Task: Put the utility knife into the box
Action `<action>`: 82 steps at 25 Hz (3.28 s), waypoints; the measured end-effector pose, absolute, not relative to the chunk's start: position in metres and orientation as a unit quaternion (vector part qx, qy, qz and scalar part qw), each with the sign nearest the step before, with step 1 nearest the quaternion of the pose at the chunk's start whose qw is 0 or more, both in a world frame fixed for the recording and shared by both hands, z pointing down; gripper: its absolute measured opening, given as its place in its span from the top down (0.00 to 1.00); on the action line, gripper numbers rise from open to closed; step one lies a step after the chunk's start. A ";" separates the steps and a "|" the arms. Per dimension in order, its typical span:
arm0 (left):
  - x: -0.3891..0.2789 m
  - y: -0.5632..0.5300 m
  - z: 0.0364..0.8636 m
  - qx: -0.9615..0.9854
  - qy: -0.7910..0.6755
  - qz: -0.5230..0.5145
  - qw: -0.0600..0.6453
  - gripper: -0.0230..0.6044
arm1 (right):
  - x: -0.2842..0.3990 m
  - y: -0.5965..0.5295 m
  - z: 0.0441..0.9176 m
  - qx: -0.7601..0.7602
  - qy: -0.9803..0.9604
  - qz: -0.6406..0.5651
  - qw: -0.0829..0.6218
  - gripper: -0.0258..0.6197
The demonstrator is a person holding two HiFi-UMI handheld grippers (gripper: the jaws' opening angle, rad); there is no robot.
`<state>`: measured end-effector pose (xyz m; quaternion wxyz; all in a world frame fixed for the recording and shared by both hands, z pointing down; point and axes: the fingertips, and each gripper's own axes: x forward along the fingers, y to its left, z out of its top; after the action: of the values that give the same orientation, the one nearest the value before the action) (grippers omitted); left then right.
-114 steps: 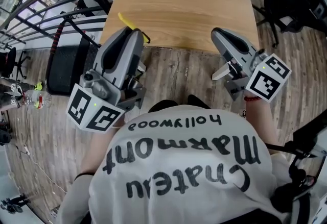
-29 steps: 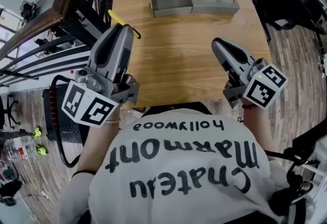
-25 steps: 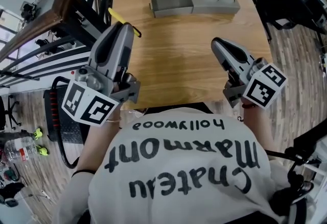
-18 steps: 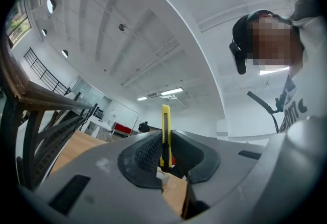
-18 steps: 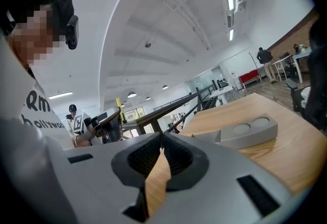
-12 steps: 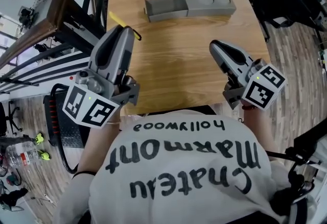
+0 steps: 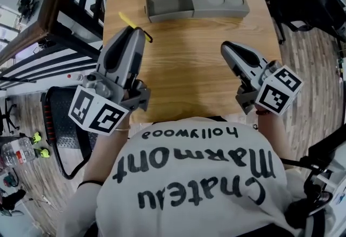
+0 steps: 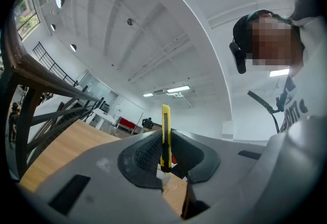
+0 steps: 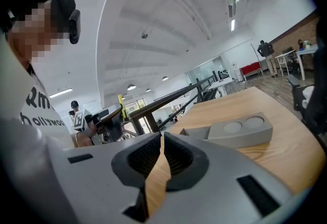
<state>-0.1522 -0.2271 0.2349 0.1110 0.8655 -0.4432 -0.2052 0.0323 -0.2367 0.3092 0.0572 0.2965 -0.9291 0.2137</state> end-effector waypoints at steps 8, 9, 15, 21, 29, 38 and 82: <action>-0.139 -0.257 0.247 0.848 -0.470 -0.208 0.127 0.88 | 0.049 -0.271 0.317 0.275 -0.931 0.230 0.074 0.92; -0.138 -0.258 0.248 0.846 -0.473 -0.209 0.130 0.88 | 0.048 -0.273 0.318 0.271 -0.931 0.232 0.076 0.92; -0.134 -0.263 0.256 0.835 -0.492 -0.204 0.136 0.88 | 0.046 -0.280 0.326 0.246 -0.935 0.242 0.083 0.92; -0.104 -0.306 0.276 0.827 -0.508 -0.186 0.155 0.88 | 0.074 -0.323 0.345 0.232 -0.932 0.265 0.084 0.92; -0.089 -0.329 0.297 0.815 -0.529 -0.165 0.168 0.88 | 0.089 -0.335 0.370 0.217 -0.927 0.296 0.076 0.92; -0.091 -0.332 0.320 0.818 -0.525 -0.141 0.186 0.88 | 0.071 -0.346 0.377 0.212 -0.923 0.317 0.054 0.92; -0.119 -0.456 0.431 0.812 -0.527 -0.072 0.240 0.88 | 0.061 -0.334 0.439 0.245 -0.895 0.359 0.098 0.92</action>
<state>-0.1194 -0.4561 0.4306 0.2398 0.8121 -0.5271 -0.0715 0.0606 -0.3340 0.4389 0.0977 0.2453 -0.8951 0.3592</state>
